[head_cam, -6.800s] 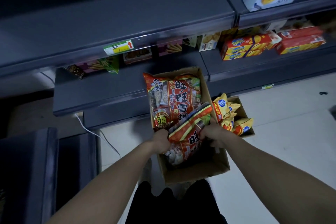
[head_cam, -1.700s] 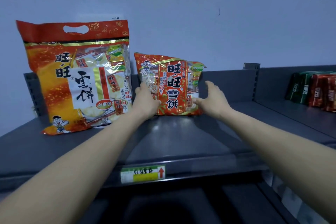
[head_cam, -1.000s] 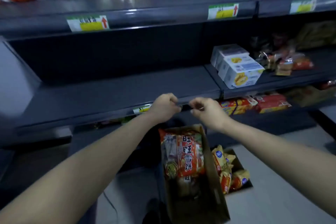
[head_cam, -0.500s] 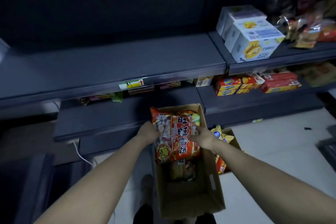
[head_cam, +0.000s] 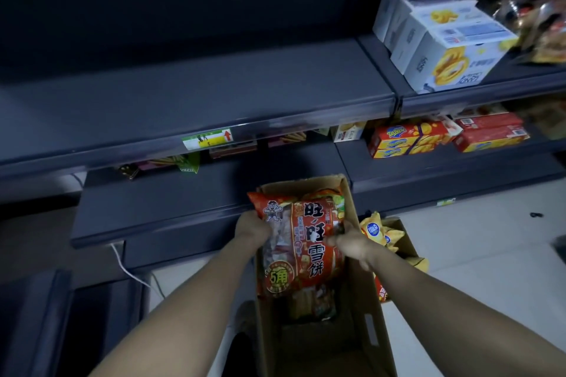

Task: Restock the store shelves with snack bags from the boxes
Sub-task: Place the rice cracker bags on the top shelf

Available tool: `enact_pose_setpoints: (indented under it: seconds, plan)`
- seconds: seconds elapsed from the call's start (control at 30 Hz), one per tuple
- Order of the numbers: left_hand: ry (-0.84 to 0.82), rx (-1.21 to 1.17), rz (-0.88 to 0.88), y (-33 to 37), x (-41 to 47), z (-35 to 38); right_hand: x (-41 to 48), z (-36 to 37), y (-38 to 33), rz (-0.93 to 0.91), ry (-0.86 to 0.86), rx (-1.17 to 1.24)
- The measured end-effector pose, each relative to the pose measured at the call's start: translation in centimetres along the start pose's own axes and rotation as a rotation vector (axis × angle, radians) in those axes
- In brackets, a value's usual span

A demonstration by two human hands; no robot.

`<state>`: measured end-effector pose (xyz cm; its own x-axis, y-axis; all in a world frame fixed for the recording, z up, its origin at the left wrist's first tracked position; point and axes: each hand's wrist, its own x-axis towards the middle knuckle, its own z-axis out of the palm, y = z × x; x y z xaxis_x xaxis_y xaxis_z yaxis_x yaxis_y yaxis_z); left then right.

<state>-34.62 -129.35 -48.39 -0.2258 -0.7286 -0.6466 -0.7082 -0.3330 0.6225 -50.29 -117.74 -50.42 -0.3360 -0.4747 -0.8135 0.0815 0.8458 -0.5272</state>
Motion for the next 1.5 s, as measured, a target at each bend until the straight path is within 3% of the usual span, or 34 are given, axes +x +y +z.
enact_pose_setpoints:
  seconds: [0.23, 0.53, 0.67, 0.8, 1.03, 1.17, 1.33, 1.5]
  plan:
    - [-0.174, -0.201, 0.133, 2.3, -3.7, -1.1, -0.8, -0.7, -0.2, -0.019, -0.025, 0.068]
    - [-0.098, -0.203, 0.313, 8.1, -9.2, -7.9, -9.4, -4.2, -4.3, -0.173, -0.165, 0.303]
    - [-0.075, -0.308, 0.414, 11.8, -13.3, -10.6, -15.4, -6.6, -7.3, -0.366, -0.151, 0.387]
    - [-0.217, -0.377, 0.53, 16.3, -18.9, -13.7, -21.9, -9.2, -11.2, -0.557, -0.108, 0.412]
    - [-0.282, -0.274, 0.736, 23.4, -28.1, -22.4, -33.4, -11.1, -20.7, -0.944, 0.008, 0.38]
    - [-0.215, -0.27, 0.807, 26.9, -31.4, -28.0, -37.8, -10.5, -27.1, -1.111, 0.011, 0.376]
    - [0.04, -0.212, 0.91, 31.2, -32.4, -34.5, -40.9, -8.6, -36.0, -1.292, 0.094, 0.342]
    - [0.277, -0.303, 1.006, 34.8, -28.4, -38.8, -39.6, -7.0, -44.0, -1.389, 0.189, 0.337]
